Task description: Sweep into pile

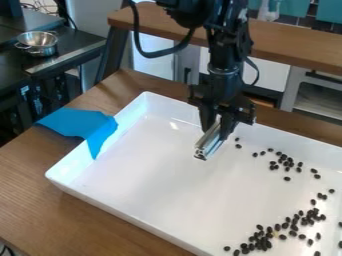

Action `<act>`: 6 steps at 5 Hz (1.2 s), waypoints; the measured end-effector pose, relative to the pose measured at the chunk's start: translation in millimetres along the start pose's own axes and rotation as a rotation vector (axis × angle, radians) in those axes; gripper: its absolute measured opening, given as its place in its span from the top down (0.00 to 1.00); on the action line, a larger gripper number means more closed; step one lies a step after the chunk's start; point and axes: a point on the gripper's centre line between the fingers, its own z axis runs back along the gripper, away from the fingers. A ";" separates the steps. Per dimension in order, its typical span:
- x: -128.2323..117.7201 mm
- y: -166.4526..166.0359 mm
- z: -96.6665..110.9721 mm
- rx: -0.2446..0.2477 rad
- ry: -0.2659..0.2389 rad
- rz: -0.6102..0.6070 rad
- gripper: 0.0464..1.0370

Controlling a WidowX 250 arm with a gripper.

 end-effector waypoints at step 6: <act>-13.8 -16.0 -30.6 0.092 0.037 0.127 0.67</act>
